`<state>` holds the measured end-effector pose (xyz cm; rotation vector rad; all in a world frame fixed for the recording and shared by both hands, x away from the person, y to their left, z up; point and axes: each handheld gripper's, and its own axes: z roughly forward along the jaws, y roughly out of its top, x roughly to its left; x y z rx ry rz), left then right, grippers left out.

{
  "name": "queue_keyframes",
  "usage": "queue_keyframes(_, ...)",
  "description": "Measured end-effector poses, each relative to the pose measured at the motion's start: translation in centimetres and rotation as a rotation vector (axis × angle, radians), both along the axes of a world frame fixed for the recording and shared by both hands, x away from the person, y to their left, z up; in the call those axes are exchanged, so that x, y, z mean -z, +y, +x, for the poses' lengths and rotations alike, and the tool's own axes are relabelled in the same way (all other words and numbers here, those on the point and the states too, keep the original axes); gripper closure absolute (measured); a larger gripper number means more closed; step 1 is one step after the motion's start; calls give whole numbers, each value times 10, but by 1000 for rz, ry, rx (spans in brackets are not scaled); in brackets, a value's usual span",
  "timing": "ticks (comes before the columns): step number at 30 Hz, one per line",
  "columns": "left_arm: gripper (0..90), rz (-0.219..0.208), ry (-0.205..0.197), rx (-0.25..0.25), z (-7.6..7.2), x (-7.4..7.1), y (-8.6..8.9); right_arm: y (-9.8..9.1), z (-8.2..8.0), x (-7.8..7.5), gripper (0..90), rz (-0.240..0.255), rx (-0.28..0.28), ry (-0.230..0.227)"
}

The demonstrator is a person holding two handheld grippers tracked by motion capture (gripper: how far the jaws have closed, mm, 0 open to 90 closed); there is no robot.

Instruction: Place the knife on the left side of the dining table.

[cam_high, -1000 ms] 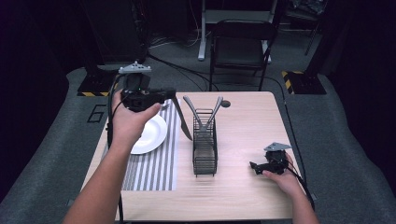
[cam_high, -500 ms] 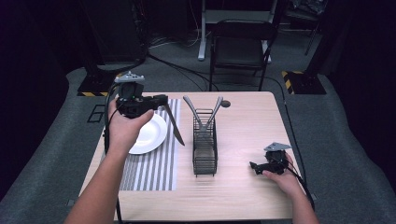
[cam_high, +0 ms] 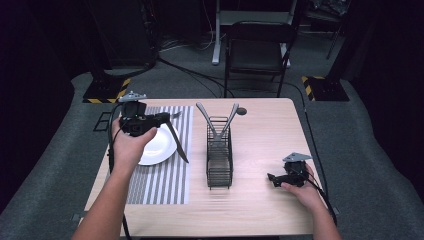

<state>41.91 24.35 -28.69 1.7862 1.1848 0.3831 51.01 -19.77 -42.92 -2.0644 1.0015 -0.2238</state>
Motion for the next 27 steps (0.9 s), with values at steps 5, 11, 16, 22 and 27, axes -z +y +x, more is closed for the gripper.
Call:
queue_keyframes(5, 836, 3, 15, -28, 2, 14, 6, -1, 0, 0, 0, 6, 6, 1)
queue_keyframes(11, 835, -5, 34, -54, 5, 27, 13, -1, 0, 0, 0, 6, 6, 1)
queue_keyframes(16, 835, -8, 50, -68, 7, 35, 16, -1, 0, 0, 0, 11, 3, 4)
queue_keyframes(22, 836, -18, 60, -82, 9, 42, 18, -1, 0, 0, 0, 6, 4, 2)
queue_keyframes(27, 835, -37, 67, -109, 9, 48, 21, -1, 0, 0, 0, 6, 5, 1)
